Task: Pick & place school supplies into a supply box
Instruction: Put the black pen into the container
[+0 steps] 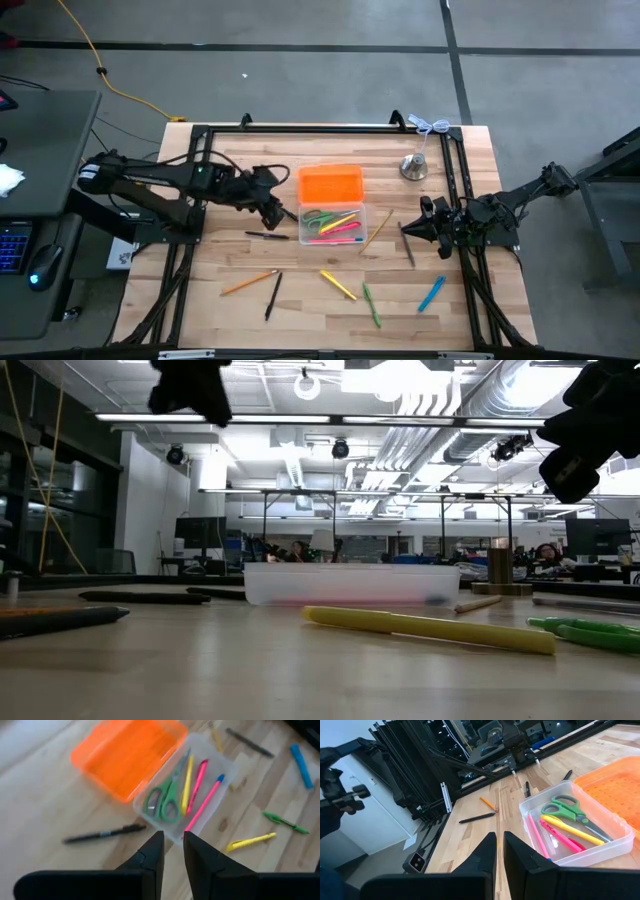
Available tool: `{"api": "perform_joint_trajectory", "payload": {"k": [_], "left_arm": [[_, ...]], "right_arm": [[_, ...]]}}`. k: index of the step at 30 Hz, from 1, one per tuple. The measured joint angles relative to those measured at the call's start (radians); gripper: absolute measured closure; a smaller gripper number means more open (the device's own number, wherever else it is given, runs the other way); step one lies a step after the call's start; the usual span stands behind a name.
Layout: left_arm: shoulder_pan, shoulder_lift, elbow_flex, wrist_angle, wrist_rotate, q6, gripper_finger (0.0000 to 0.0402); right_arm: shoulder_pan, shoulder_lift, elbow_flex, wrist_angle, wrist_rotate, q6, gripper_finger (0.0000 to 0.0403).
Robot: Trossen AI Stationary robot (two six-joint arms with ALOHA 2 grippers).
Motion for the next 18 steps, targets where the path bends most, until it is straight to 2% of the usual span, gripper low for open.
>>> {"api": "perform_joint_trajectory", "payload": {"k": [11, 18], "left_arm": [[-0.082, -0.028, -0.203, -0.004, -0.029, -0.437, 0.0298], [-0.107, -0.028, -0.271, -0.005, 0.008, -0.626, 0.0298]], "right_arm": [[0.000, 0.000, 0.000, 0.000, 0.000, 0.000, 0.0391], [0.000, 0.000, 0.000, 0.000, 0.000, 0.000, 0.0391]]}}
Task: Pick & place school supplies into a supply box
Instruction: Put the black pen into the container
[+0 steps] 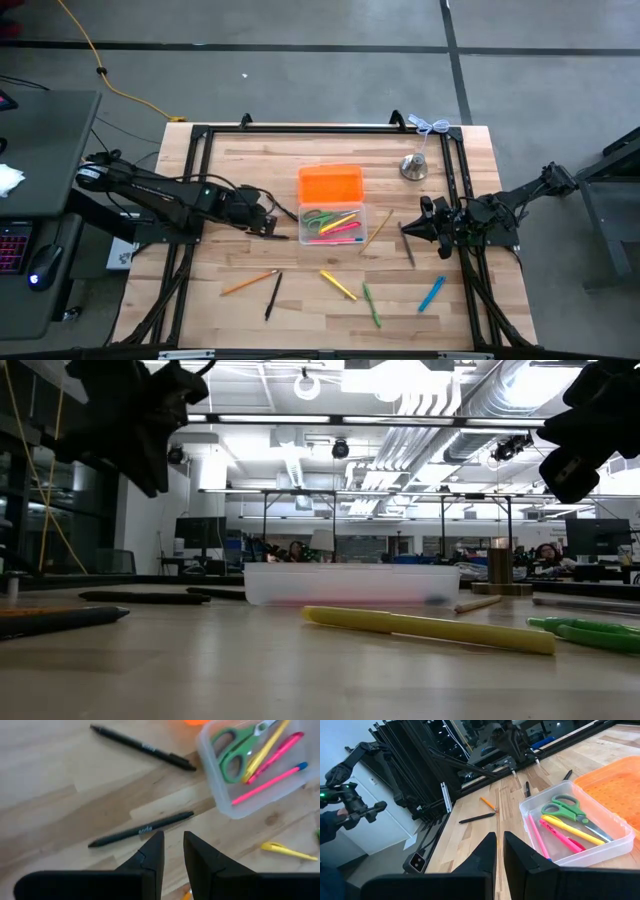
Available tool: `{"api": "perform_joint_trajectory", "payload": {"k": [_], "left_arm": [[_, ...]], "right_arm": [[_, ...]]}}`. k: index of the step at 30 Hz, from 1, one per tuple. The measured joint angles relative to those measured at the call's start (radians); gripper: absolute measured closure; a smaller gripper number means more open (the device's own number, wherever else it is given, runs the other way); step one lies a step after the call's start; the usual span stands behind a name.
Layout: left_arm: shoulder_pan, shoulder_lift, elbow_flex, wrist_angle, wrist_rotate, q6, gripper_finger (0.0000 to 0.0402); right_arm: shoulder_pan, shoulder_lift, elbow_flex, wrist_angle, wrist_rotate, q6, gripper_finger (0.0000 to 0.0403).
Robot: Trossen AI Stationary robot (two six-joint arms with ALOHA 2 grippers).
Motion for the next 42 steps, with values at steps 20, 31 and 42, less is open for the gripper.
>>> {"api": "perform_joint_trajectory", "payload": {"k": [20, 31, 42], "left_arm": [[0.002, 0.000, -0.043, 0.003, 0.115, 0.154, 0.0298], [0.003, 0.035, -0.043, 0.018, 0.146, 0.461, 0.0298], [0.003, 0.091, -0.042, 0.060, 0.168, 0.703, 0.0298]], "right_arm": [[0.000, 0.000, 0.000, 0.000, 0.000, 0.000, 0.0391], [0.000, 0.000, 0.000, 0.000, 0.043, 0.000, 0.0391], [0.000, 0.000, 0.000, 0.000, 0.045, 0.000, 0.0391]]}}
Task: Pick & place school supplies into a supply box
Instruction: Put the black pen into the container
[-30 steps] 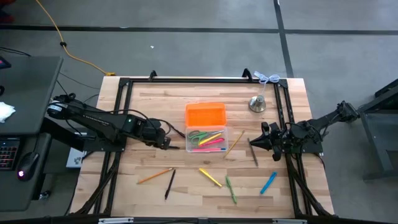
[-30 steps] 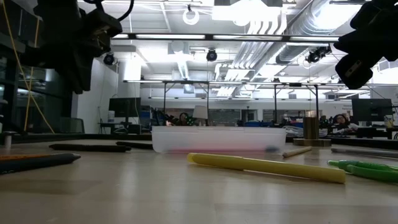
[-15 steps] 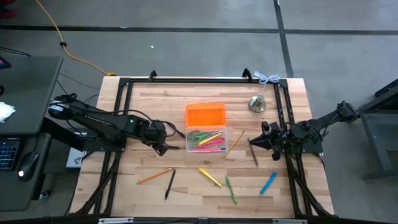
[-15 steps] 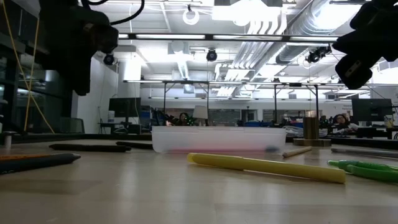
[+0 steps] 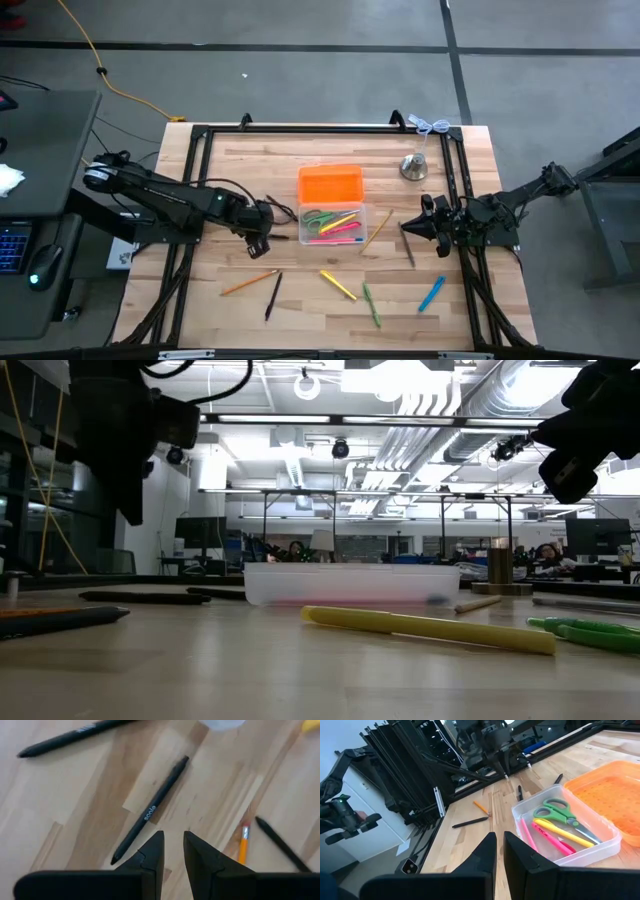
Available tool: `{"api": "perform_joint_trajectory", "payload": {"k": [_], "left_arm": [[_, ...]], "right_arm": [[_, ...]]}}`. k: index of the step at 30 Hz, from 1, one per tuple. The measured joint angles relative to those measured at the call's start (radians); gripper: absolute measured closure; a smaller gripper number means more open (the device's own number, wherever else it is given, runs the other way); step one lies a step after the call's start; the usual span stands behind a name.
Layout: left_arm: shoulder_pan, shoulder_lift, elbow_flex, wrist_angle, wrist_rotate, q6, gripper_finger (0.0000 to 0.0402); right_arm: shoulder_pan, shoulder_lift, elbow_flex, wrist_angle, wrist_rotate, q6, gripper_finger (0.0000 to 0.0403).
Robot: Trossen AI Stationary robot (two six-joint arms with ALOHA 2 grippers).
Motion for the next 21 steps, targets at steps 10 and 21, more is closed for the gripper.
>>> {"api": "perform_joint_trajectory", "payload": {"k": [10, 21], "left_arm": [[0.001, 0.085, 0.000, 0.049, 0.033, 0.203, 0.0298], [0.001, 0.137, 0.000, 0.061, 0.048, 0.277, 0.0298]], "right_arm": [[0.000, 0.000, 0.000, 0.000, -0.004, 0.054, 0.0391], [0.000, 0.000, 0.000, 0.000, -0.004, 0.064, 0.0391]]}}
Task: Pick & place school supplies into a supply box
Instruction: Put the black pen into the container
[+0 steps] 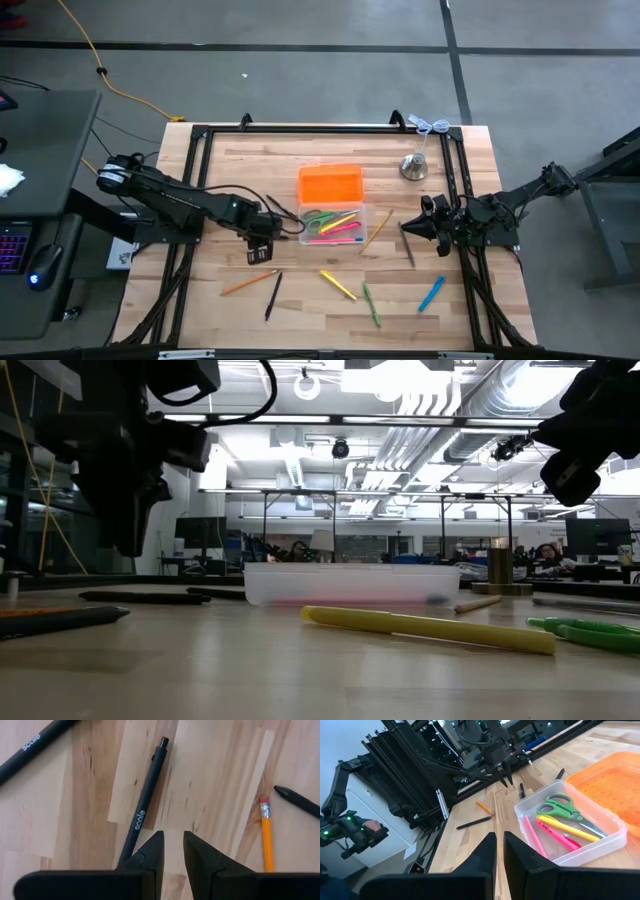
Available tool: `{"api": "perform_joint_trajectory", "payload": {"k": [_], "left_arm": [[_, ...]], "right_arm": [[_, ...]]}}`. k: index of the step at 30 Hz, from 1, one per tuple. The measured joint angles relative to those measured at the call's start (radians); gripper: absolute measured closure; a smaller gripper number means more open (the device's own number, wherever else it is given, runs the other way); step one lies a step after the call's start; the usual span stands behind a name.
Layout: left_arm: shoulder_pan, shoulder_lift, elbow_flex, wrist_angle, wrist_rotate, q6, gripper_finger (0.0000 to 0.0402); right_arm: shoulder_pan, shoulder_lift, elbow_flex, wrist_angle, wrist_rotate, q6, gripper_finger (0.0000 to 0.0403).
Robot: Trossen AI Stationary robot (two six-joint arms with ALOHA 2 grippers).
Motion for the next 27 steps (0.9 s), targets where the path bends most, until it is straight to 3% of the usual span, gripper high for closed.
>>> {"api": "perform_joint_trajectory", "payload": {"k": [9, 20, 27], "left_arm": [[0.073, 0.000, 0.000, 0.013, 0.013, 0.076, 0.0294], [0.143, -0.001, 0.000, 0.046, 0.088, 0.200, 0.0210], [0.143, 0.026, 0.000, 0.043, 0.089, 0.282, 0.0200]], "right_arm": [[0.000, 0.000, 0.000, 0.000, 0.000, 0.000, 0.0391], [0.000, 0.000, 0.000, 0.000, 0.000, 0.008, 0.0391], [0.000, 0.000, 0.000, 0.000, 0.000, 0.008, 0.0391]]}}
